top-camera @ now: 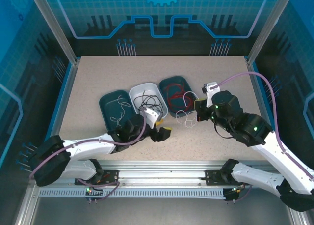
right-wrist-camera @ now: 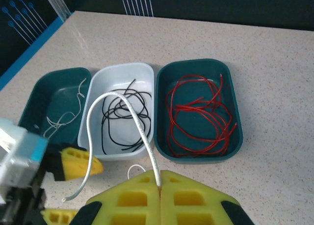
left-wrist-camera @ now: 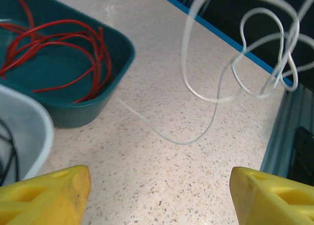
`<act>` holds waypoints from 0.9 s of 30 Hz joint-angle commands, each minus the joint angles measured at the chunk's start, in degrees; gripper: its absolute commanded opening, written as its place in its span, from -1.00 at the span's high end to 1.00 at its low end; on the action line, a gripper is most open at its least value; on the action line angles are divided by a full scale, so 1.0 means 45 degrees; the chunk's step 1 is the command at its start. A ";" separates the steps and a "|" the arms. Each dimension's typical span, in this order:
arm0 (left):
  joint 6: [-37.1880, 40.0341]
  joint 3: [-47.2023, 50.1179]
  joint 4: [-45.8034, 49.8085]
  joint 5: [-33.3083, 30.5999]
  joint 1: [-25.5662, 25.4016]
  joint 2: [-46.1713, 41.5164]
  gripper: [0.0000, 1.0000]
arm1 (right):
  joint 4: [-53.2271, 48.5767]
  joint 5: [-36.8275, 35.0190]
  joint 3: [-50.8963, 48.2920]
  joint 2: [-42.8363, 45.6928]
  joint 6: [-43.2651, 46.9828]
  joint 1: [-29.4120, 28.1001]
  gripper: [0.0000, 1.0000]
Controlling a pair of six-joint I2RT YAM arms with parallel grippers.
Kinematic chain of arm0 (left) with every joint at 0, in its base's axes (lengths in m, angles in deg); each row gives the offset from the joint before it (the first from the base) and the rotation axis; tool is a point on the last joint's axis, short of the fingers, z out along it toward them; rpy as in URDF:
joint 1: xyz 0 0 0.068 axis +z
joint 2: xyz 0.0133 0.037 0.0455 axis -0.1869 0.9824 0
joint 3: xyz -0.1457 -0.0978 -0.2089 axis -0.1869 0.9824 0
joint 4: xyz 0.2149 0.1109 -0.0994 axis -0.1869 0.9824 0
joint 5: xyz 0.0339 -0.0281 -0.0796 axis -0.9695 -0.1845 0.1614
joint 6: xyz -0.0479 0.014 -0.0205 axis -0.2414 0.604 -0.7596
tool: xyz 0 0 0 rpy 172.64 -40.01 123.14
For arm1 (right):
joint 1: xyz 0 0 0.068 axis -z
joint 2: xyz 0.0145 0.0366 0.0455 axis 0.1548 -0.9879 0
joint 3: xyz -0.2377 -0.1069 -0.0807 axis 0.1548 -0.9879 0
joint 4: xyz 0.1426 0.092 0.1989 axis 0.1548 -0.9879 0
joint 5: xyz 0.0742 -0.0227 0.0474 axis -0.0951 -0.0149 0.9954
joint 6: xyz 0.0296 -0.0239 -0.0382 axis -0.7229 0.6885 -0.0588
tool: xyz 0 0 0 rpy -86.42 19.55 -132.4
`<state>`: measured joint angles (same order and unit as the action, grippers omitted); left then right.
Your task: Untangle the cables
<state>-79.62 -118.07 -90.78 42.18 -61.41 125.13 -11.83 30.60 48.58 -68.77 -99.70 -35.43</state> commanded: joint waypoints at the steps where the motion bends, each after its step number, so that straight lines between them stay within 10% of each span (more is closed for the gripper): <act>1: 0.1518 0.0335 -0.3211 0.0580 -0.0505 0.0541 -0.53 | 0.0060 0.0152 0.0762 0.0250 0.0185 -0.0161 1.00; 22: 0.5274 -0.0857 -0.9211 -0.2704 -0.2668 0.5142 -0.46 | 0.0393 0.0826 0.2100 0.0216 -0.0769 -0.0115 1.00; 27: 0.5370 -0.1290 -0.9282 -0.3166 -0.2673 0.5651 0.02 | 0.0473 0.0919 0.2095 0.0216 -0.0794 -0.0123 1.00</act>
<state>-56.56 -121.90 -128.72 30.79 -73.06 149.46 -11.28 33.99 56.14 -68.01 -102.41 -35.43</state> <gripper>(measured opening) 0.538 0.040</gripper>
